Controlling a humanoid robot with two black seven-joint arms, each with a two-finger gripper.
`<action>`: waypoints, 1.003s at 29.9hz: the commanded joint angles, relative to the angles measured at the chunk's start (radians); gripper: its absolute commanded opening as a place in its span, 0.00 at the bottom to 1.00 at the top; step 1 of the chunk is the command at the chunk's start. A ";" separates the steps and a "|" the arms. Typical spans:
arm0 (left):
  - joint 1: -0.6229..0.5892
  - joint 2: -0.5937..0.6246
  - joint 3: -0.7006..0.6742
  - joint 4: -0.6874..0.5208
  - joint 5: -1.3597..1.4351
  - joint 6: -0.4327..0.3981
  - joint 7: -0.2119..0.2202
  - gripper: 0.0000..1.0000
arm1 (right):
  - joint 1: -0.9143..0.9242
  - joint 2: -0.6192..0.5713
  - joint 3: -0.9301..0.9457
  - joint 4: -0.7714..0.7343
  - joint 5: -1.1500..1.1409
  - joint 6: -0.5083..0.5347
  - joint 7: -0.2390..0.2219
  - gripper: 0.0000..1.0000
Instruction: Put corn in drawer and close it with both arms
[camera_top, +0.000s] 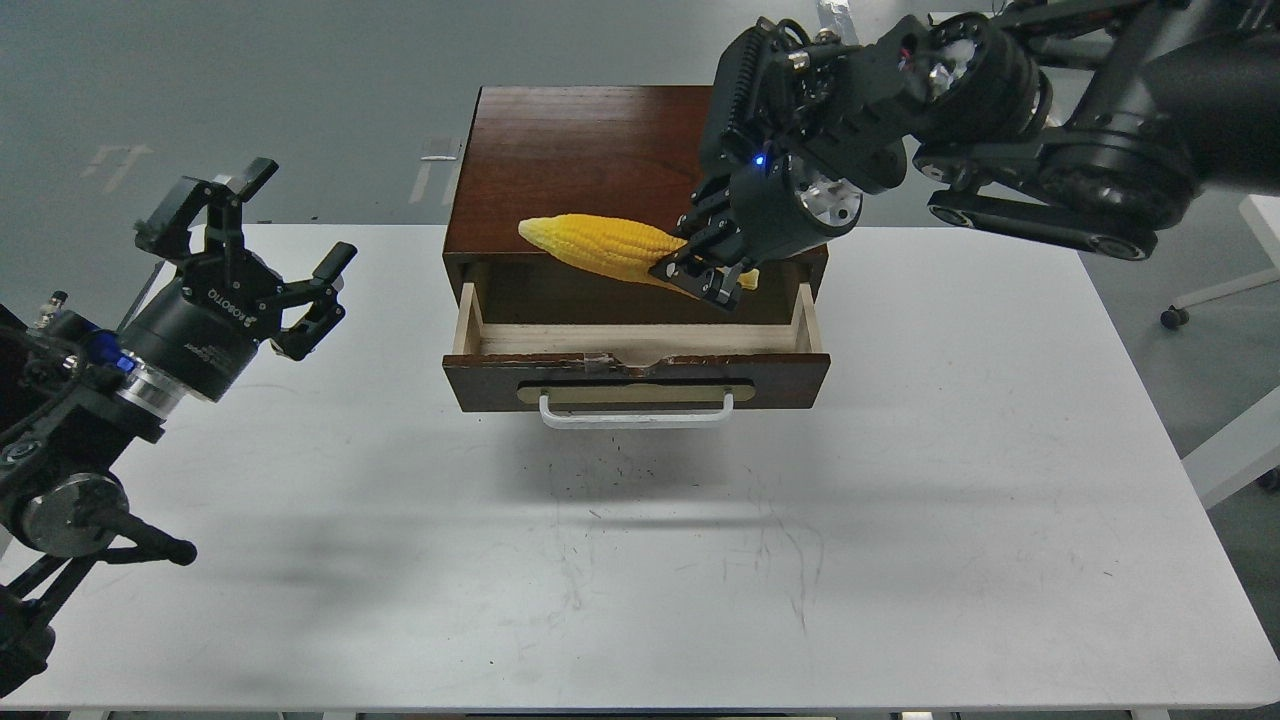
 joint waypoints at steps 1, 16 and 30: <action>0.000 -0.001 -0.005 0.000 0.000 0.000 0.000 1.00 | -0.035 0.032 -0.011 -0.025 0.000 -0.009 0.000 0.06; 0.000 -0.001 -0.006 0.000 0.000 0.000 0.003 1.00 | -0.087 0.064 -0.012 -0.063 0.002 -0.010 0.000 0.50; 0.000 0.000 -0.006 0.000 0.000 0.000 0.003 1.00 | -0.064 0.044 0.000 -0.054 0.023 -0.016 0.000 0.80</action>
